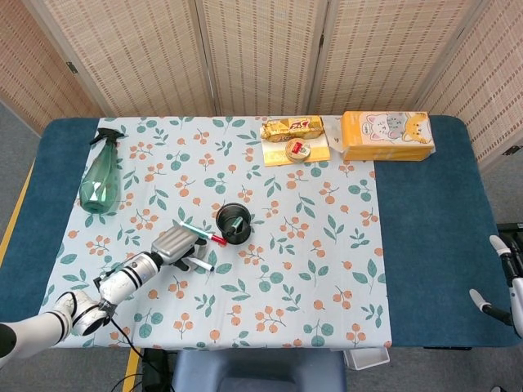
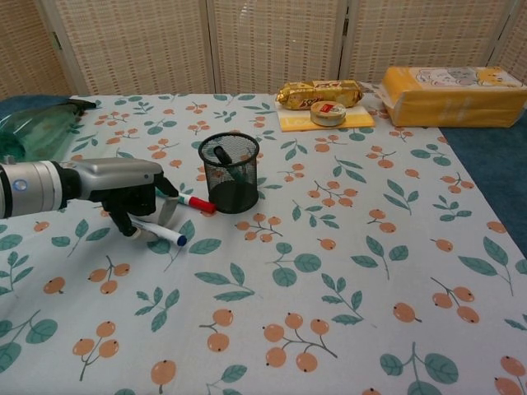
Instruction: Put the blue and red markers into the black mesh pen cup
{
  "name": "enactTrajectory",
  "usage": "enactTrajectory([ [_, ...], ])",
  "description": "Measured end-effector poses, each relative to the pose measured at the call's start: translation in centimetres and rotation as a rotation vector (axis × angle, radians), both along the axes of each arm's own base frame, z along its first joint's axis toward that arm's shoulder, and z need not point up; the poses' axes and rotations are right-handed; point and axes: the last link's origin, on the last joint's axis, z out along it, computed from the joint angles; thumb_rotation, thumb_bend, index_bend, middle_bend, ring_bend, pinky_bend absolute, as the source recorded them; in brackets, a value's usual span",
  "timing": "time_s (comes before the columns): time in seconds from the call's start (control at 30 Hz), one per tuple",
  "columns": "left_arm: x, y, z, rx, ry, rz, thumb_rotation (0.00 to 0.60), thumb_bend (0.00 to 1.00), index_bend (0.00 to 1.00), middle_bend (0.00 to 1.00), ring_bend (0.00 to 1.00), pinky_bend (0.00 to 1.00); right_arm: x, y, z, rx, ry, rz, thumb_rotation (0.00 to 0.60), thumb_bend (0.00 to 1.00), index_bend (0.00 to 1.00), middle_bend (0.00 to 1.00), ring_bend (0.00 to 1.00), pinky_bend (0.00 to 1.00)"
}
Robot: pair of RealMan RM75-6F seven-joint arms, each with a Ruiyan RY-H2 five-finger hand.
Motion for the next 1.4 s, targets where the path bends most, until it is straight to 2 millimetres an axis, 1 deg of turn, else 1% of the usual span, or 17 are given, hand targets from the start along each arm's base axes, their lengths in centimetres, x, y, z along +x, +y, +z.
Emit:
enactTrajectory([
  [0.1, 0.2, -0.2, 0.9, 0.008, -0.017, 0.001, 0.6, 0.36, 0.66, 1.0, 1.0, 1.0, 0.1, 0.1, 0.1, -0.006, 0.0, 0.004, 0.6, 0.19, 0.06, 0.06, 0.03, 0.0],
  [0.17, 0.4, -0.4, 2.0, 0.022, -0.038, 0.002, 0.6, 0.36, 0.65, 1.0, 1.0, 1.0, 0.0, 0.1, 0.1, -0.007, -0.004, 0.006, 0.6, 0.19, 0.06, 0.06, 0.03, 0.0],
  [0.2, 0.5, -0.6, 2.6, 0.029, -0.051, 0.005, 0.6, 0.36, 0.65, 1.0, 1.0, 1.0, 0.0, 0.0, 0.1, -0.007, -0.006, 0.007, 0.6, 0.19, 0.06, 0.06, 0.03, 0.0],
  [0.27, 1.0, -1.1, 4.6, 0.052, -0.095, 0.02, 0.6, 0.36, 0.65, 1.0, 1.0, 1.0, 0.1, 0.0, 0.1, -0.003, -0.009, 0.01, 0.6, 0.19, 0.06, 0.06, 0.03, 0.0],
  [0.3, 1.2, -1.2, 5.1, 0.059, -0.109, 0.026, 0.6, 0.36, 0.65, 1.0, 1.0, 1.0, 0.1, -0.1, 0.1, 0.0, -0.01, 0.012, 0.6, 0.19, 0.06, 0.06, 0.03, 0.0],
  [0.4, 2.5, -2.1, 8.1, 0.1, -0.206, 0.071, 0.6, 0.36, 0.65, 1.0, 1.0, 1.0, 0.1, -0.2, 0.0, 0.011, -0.013, 0.012, 0.6, 0.19, 0.06, 0.06, 0.03, 0.0],
  [0.43, 3.2, -2.5, 9.3, 0.121, -0.258, 0.097, 0.6, 0.36, 0.65, 1.0, 1.0, 1.0, 0.1, -0.3, -0.1, 0.017, -0.014, 0.011, 0.6, 0.19, 0.06, 0.06, 0.03, 0.0],
  [0.57, 5.9, -3.3, 13.2, 0.2, -0.459, 0.22, 0.6, 0.37, 0.64, 1.0, 1.0, 1.0, 0.1, -0.6, -0.3, 0.028, -0.015, 0.011, 0.6, 0.19, 0.06, 0.06, 0.03, 0.0],
  [0.67, 7.3, -3.0, 15.6, 0.267, -0.596, 0.333, 0.6, 0.37, 0.63, 1.0, 1.0, 1.0, 0.1, -0.7, -0.3, 0.03, -0.016, 0.011, 0.6, 0.19, 0.06, 0.06, 0.03, 0.0],
  [0.77, 8.9, -2.3, 16.9, 0.314, -0.722, 0.435, 0.6, 0.37, 0.64, 1.0, 1.0, 1.0, 0.1, -0.8, -0.4, 0.036, -0.019, 0.008, 0.6, 0.19, 0.06, 0.06, 0.03, 0.0],
  [0.8, 9.3, -2.1, 16.9, 0.316, -0.742, 0.45, 0.6, 0.37, 0.64, 1.0, 1.0, 1.0, 0.1, -0.9, -0.3, 0.037, -0.02, 0.008, 0.6, 0.19, 0.06, 0.06, 0.03, 0.0],
  [0.83, 10.1, -1.8, 16.7, 0.31, -0.781, 0.475, 0.6, 0.37, 0.64, 1.0, 1.0, 1.0, 0.1, -0.9, -0.3, 0.038, -0.022, 0.008, 0.6, 0.19, 0.06, 0.06, 0.03, 0.0],
  [0.9, 11.3, -1.6, 15.8, 0.285, -0.825, 0.5, 0.6, 0.37, 0.64, 1.0, 1.0, 1.0, 0.0, -0.9, -0.3, 0.039, -0.024, 0.009, 0.6, 0.19, 0.06, 0.06, 0.03, 0.0],
  [0.93, 12.0, -1.5, 15.0, 0.263, -0.849, 0.509, 0.6, 0.37, 0.64, 1.0, 1.0, 1.0, 0.0, -0.9, -0.2, 0.04, -0.026, 0.01, 0.6, 0.19, 0.06, 0.06, 0.03, 0.0],
  [1.03, 13.6, -1.0, 12.7, 0.212, -0.905, 0.538, 0.6, 0.37, 0.64, 1.0, 1.0, 1.0, -0.1, -0.9, -0.1, 0.043, -0.035, 0.012, 0.6, 0.19, 0.06, 0.06, 0.03, 0.0],
  [1.23, 15.1, 0.7, 8.1, 0.174, -0.995, 0.618, 0.6, 0.37, 0.63, 1.0, 1.0, 1.0, -0.4, -0.9, 0.4, 0.047, -0.058, 0.012, 0.6, 0.19, 0.06, 0.06, 0.03, 0.0],
  [1.4, 16.2, 1.4, 5.2, 0.157, -1.024, 0.641, 0.6, 0.37, 0.63, 1.0, 1.0, 1.0, -0.4, -0.7, 0.7, 0.053, -0.071, 0.025, 0.6, 0.19, 0.06, 0.06, 0.03, 0.0],
])
